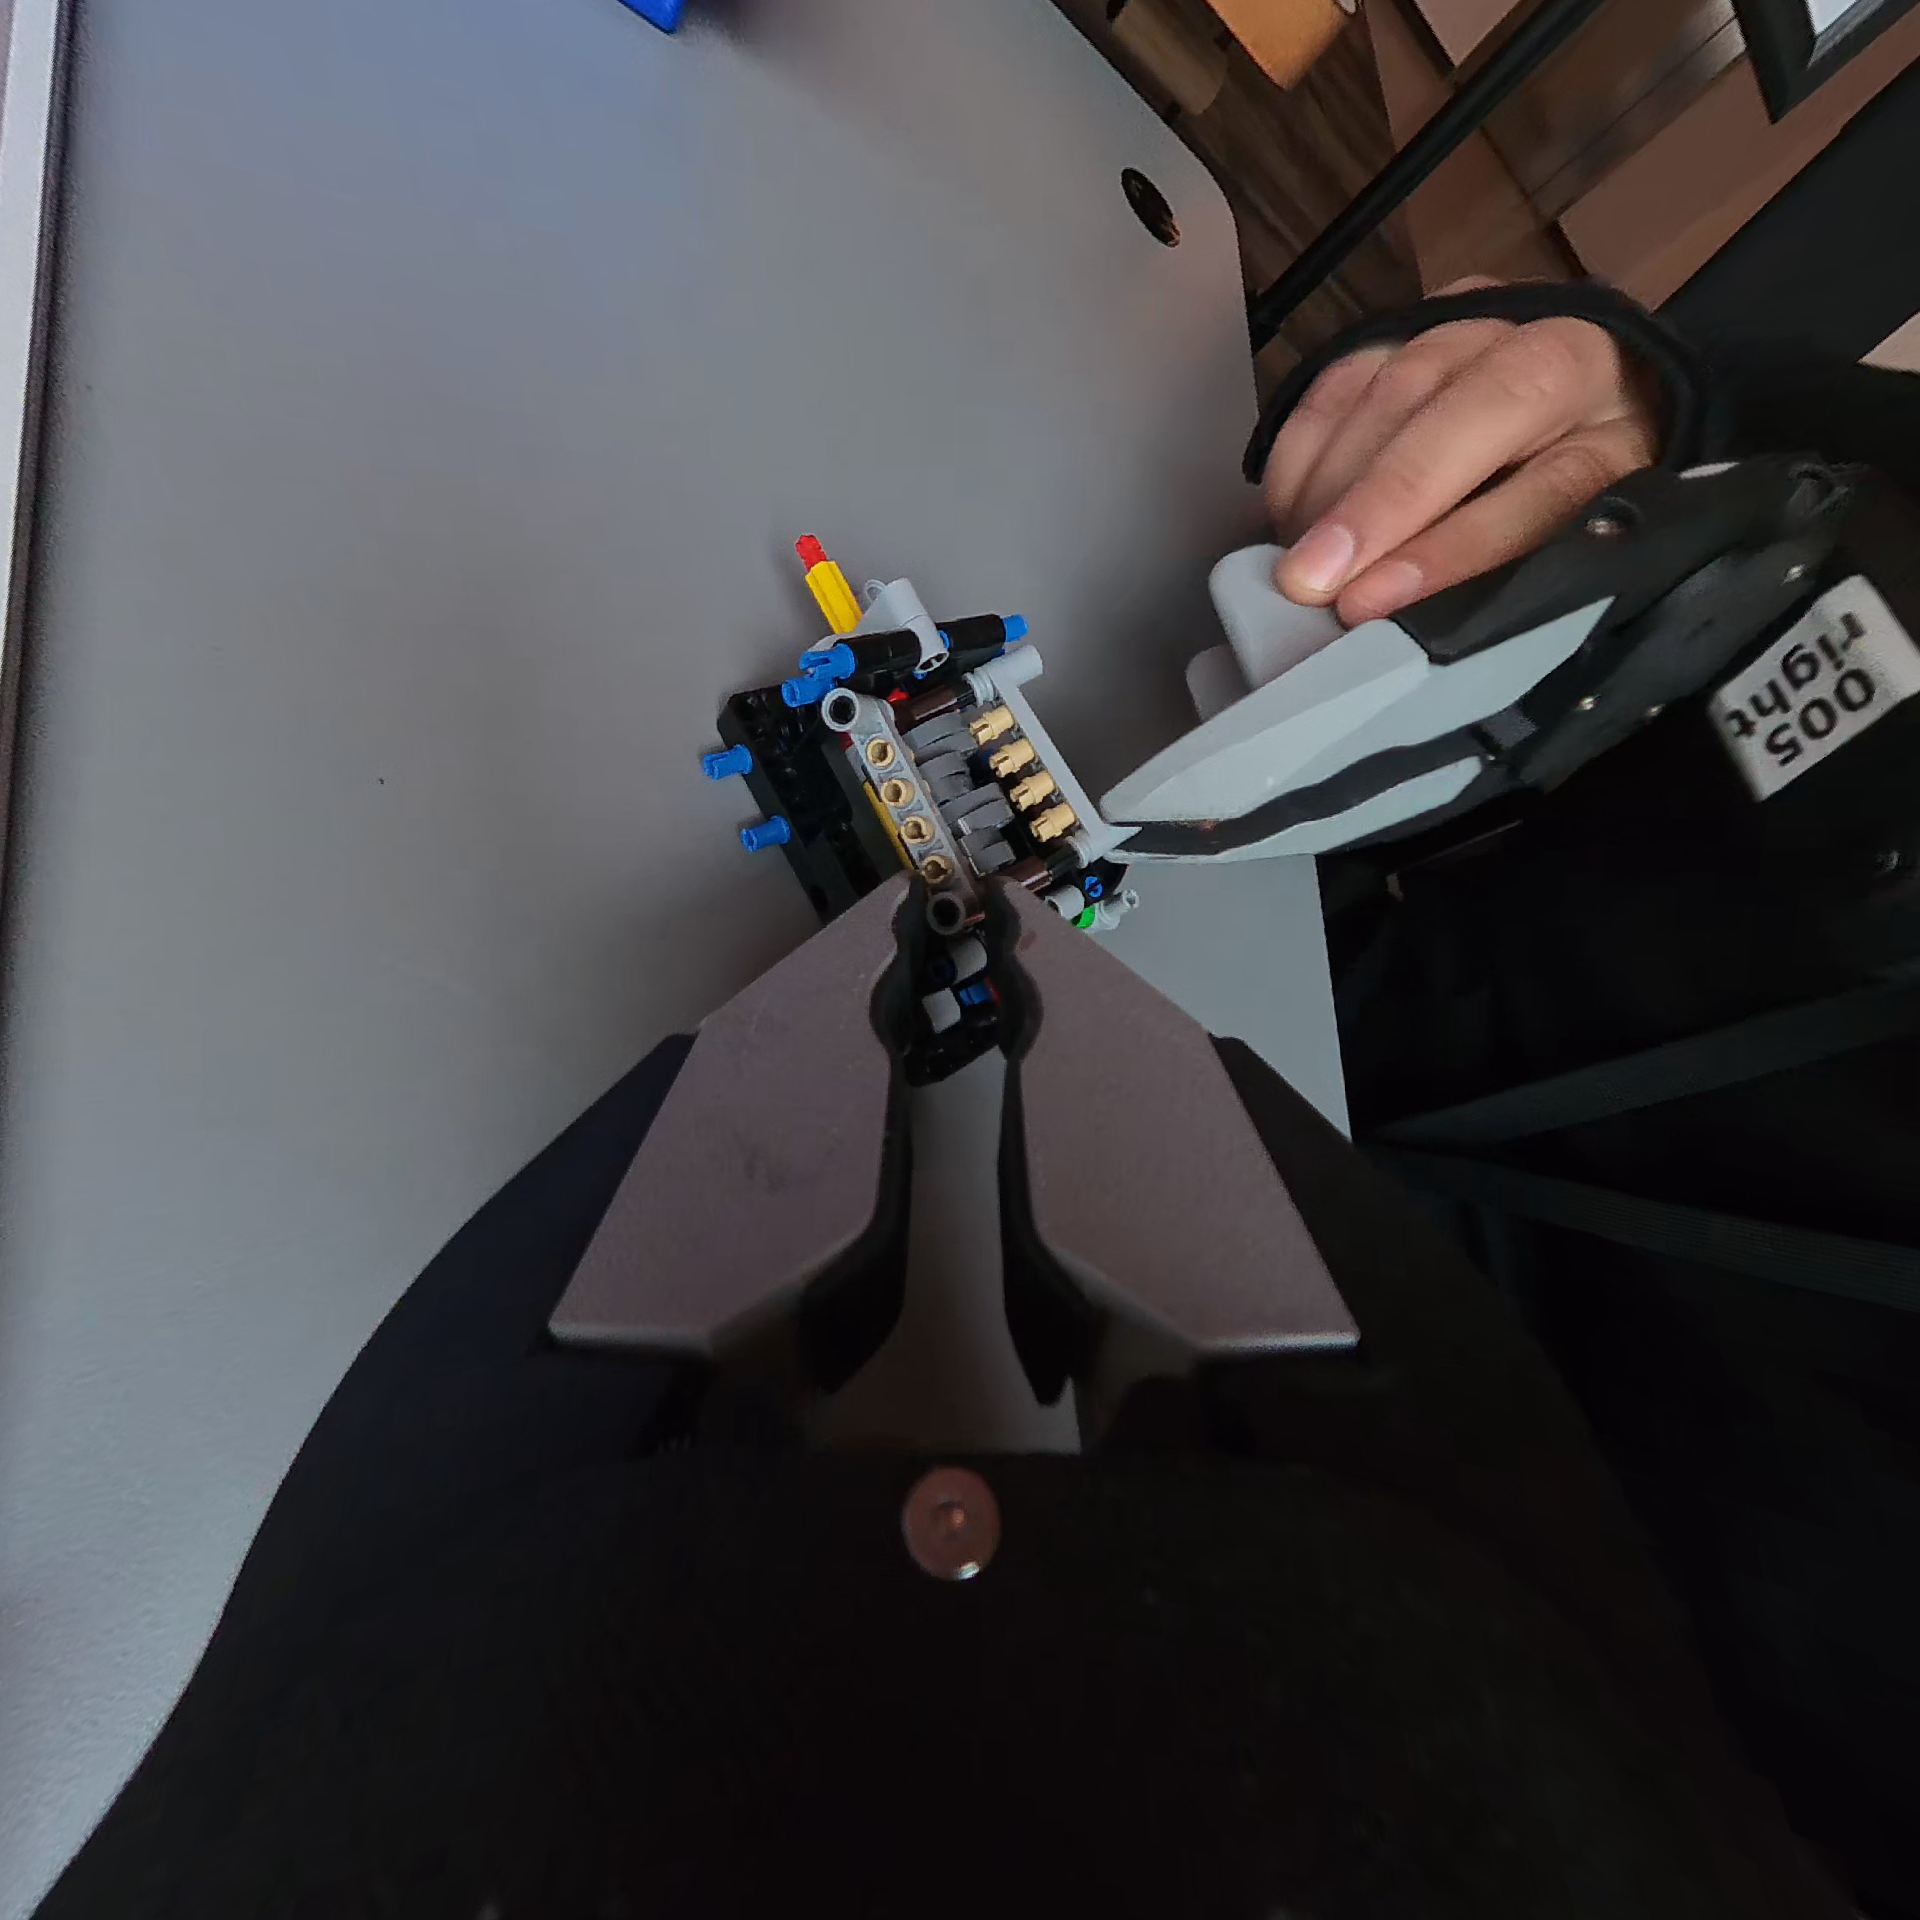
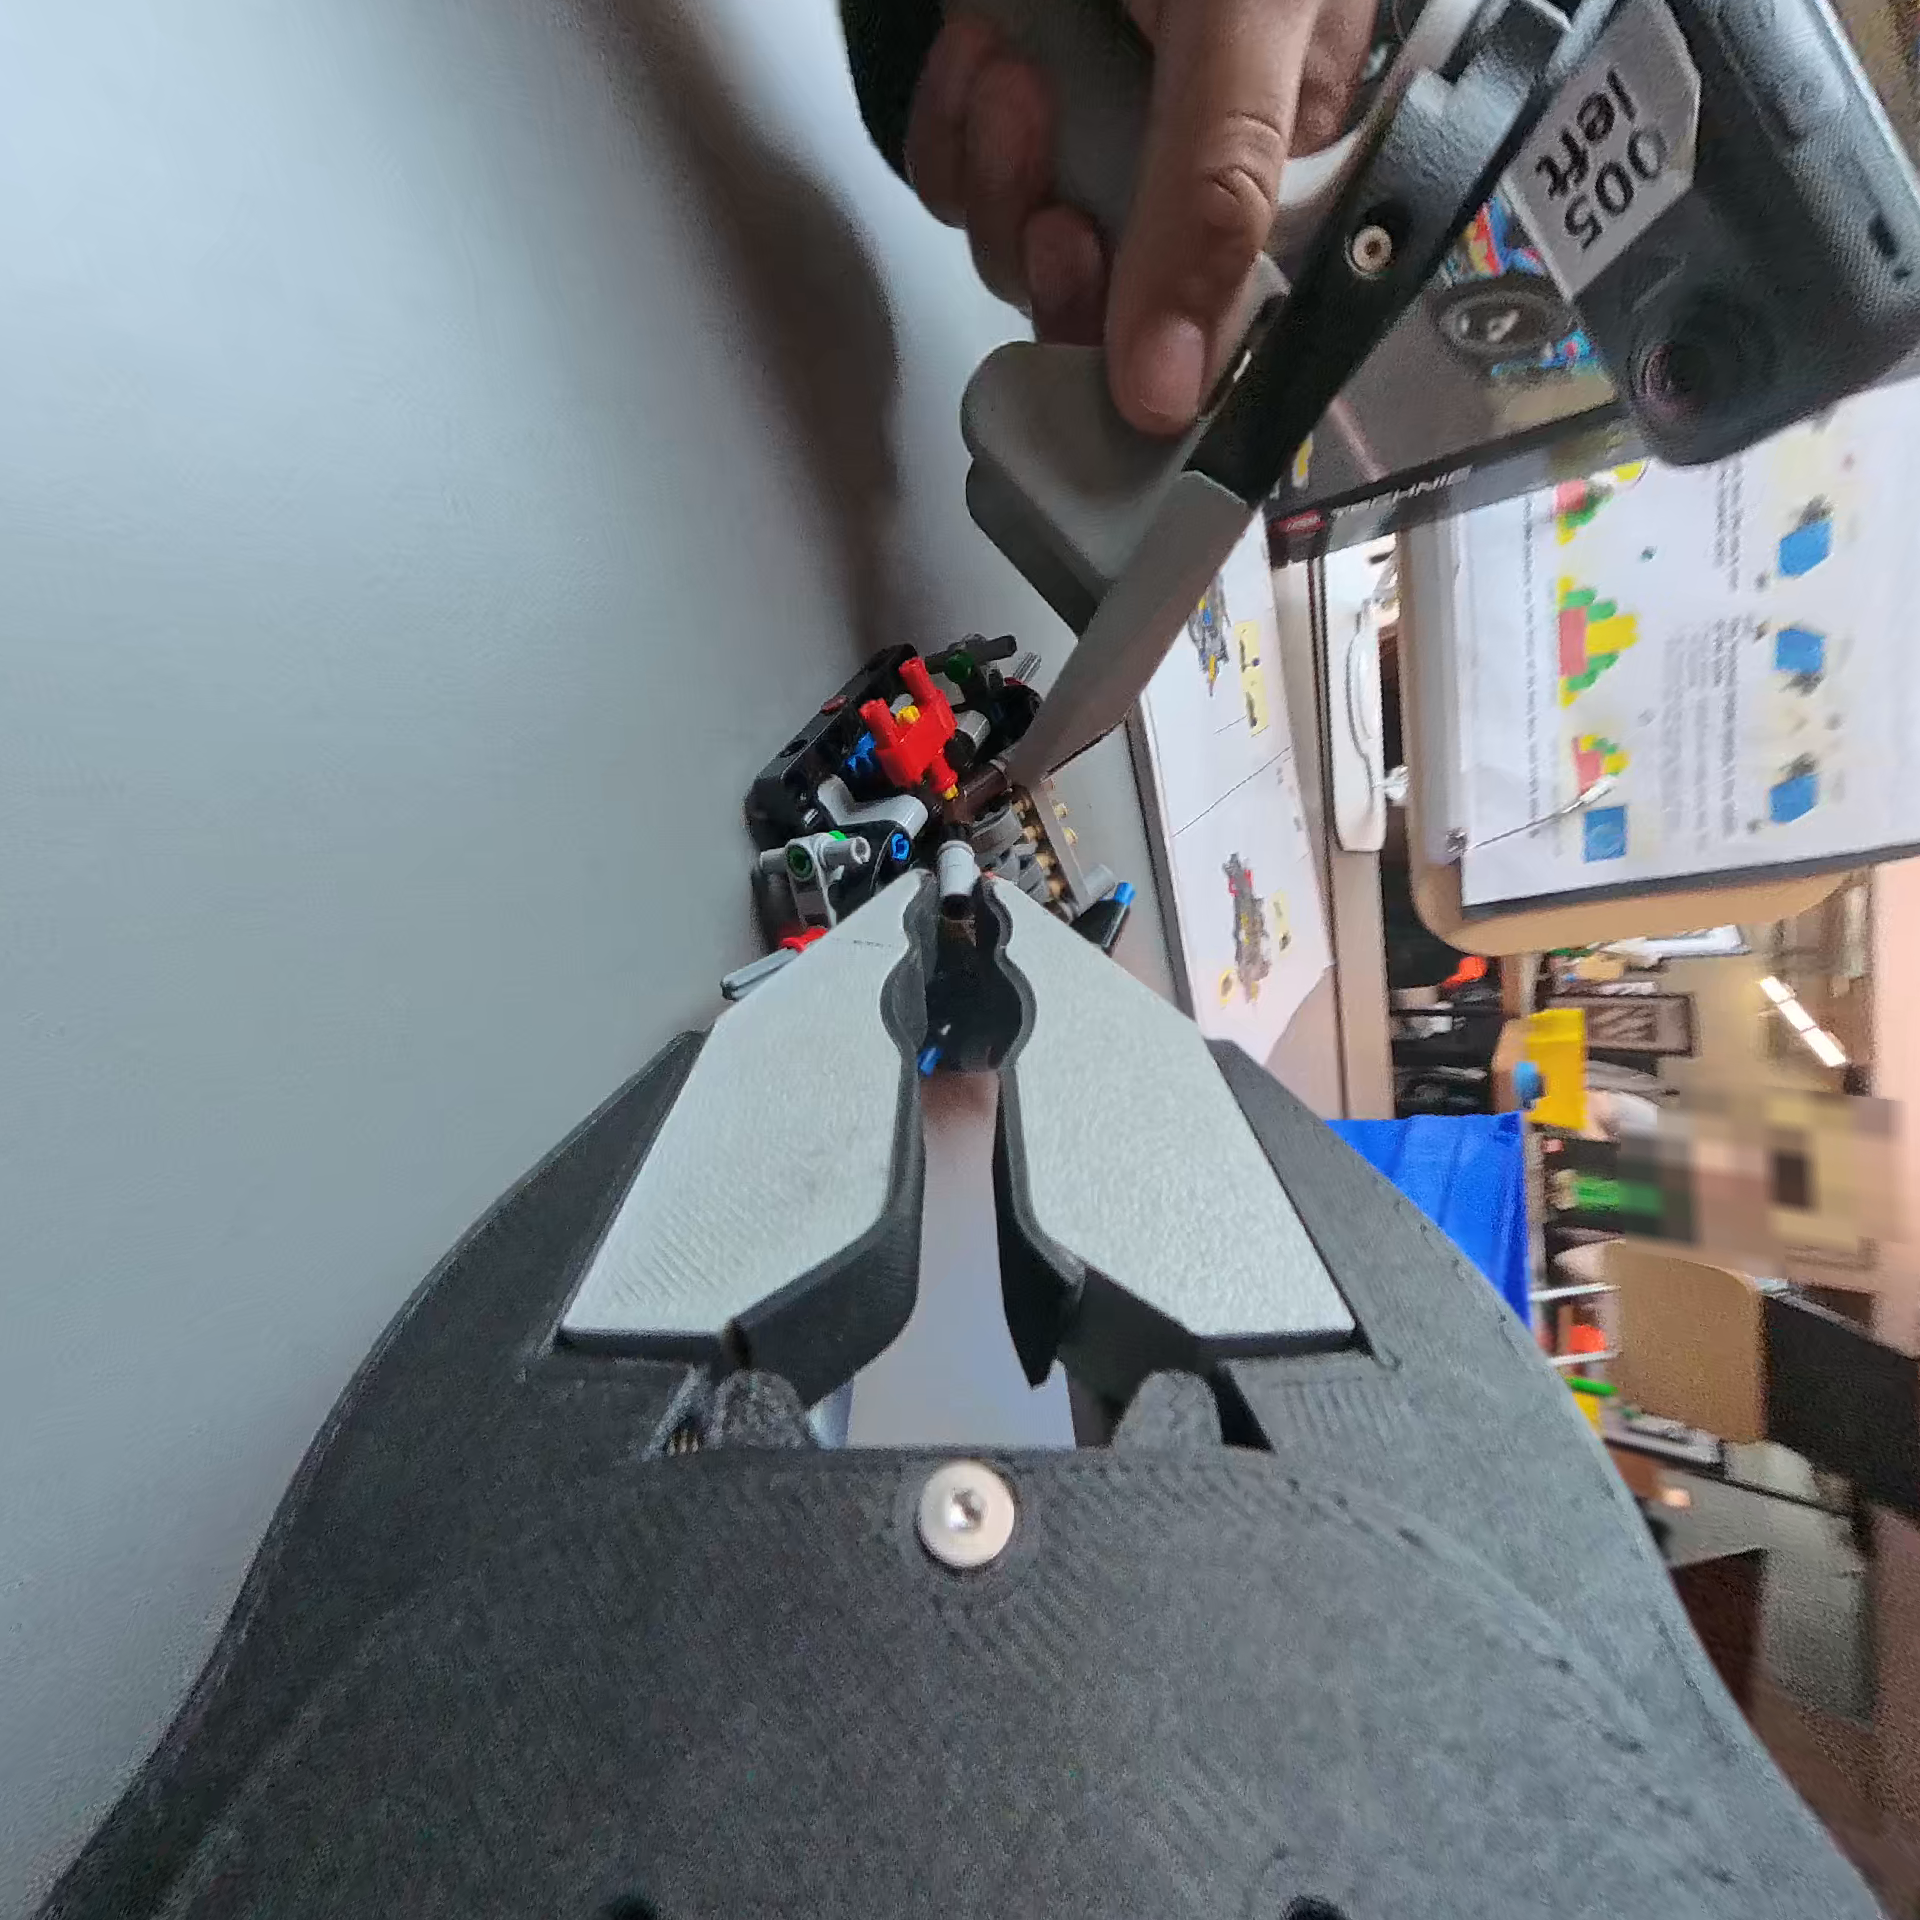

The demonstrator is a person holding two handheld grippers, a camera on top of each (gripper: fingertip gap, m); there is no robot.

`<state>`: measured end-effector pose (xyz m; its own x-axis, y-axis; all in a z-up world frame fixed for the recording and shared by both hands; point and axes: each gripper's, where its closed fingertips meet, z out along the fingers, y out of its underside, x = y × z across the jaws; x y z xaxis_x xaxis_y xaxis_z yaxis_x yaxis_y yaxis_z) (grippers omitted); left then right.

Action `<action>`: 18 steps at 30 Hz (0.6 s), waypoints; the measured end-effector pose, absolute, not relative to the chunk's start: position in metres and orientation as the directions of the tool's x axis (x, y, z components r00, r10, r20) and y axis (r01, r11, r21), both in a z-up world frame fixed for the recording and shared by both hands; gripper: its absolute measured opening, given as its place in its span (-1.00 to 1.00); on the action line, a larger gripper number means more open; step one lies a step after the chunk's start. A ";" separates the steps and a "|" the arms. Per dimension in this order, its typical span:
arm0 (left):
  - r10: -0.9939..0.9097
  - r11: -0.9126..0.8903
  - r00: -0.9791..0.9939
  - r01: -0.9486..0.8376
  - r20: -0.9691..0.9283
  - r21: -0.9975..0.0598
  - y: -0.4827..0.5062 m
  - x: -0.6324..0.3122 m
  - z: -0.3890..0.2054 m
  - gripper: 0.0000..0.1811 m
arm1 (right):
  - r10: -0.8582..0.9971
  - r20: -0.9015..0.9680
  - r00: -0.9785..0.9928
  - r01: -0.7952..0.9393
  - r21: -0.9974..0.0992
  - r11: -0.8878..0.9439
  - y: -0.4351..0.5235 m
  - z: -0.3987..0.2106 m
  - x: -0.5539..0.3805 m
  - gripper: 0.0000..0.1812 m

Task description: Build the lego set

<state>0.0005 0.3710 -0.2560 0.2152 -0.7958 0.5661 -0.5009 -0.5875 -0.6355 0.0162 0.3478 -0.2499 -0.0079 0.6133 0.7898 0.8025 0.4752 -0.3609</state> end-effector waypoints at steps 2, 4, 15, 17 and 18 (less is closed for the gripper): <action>-0.796 -0.588 0.219 -0.501 0.564 -0.635 0.371 0.000 -0.256 -0.91 | 0.640 0.768 0.024 0.805 -0.394 0.443 0.348 -0.250 0.017 -0.96; -0.797 -0.588 0.223 -0.501 0.562 -0.635 0.371 0.000 -0.256 -0.91 | 0.644 0.764 0.036 0.809 -0.401 0.430 0.348 -0.250 0.017 -0.96; -0.790 -0.599 0.228 -0.491 0.569 -0.633 0.372 0.001 -0.256 -0.92 | 0.759 0.625 0.182 0.799 -0.544 0.256 0.349 -0.251 0.017 -0.96; -0.789 -0.600 0.229 -0.488 0.570 -0.634 0.372 0.001 -0.256 -0.92 | 0.776 0.599 0.198 0.798 -0.558 0.227 0.350 -0.252 0.017 -0.96; -0.789 -0.601 0.231 -0.487 0.570 -0.634 0.372 0.002 -0.256 -0.92 | 0.778 0.595 0.200 0.801 -0.556 0.219 0.350 -0.252 0.018 -0.96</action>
